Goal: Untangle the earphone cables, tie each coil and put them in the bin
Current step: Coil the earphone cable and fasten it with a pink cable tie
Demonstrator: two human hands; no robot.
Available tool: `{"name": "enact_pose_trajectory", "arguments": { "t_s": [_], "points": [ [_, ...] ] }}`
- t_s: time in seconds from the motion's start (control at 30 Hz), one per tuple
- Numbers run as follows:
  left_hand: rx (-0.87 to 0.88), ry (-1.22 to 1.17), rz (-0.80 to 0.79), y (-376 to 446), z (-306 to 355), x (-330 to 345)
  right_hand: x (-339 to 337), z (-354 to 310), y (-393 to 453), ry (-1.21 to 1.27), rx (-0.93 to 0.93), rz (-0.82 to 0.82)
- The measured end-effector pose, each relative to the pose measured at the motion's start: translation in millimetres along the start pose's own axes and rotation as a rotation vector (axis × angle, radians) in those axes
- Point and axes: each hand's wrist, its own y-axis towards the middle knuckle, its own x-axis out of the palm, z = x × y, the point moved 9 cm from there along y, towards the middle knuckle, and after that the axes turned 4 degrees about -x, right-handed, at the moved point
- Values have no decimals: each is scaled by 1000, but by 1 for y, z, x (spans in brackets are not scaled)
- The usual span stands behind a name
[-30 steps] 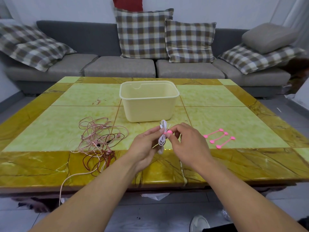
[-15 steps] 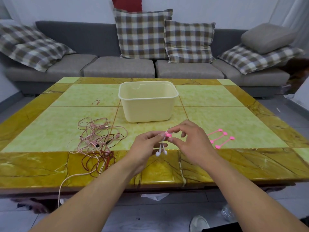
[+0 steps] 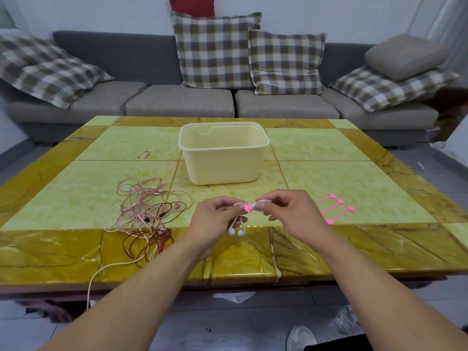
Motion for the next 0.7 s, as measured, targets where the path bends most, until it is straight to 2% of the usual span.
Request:
{"name": "enact_pose_trajectory", "arguments": {
  "t_s": [0.2, 0.5, 0.63, 0.7],
  "points": [
    [70, 29, 22, 3, 9, -5, 7, 12, 0, 219, 195, 25],
    [176, 241, 15, 2, 19, -13, 30, 12, -1, 114, 251, -98],
    [221, 205, 83, 2, 24, -18, 51, 23, -6, 246, 431, -180],
    [232, 179, 113, 2, 24, -20, 57, 21, -5, 354, 448, -182]
  ]
}}
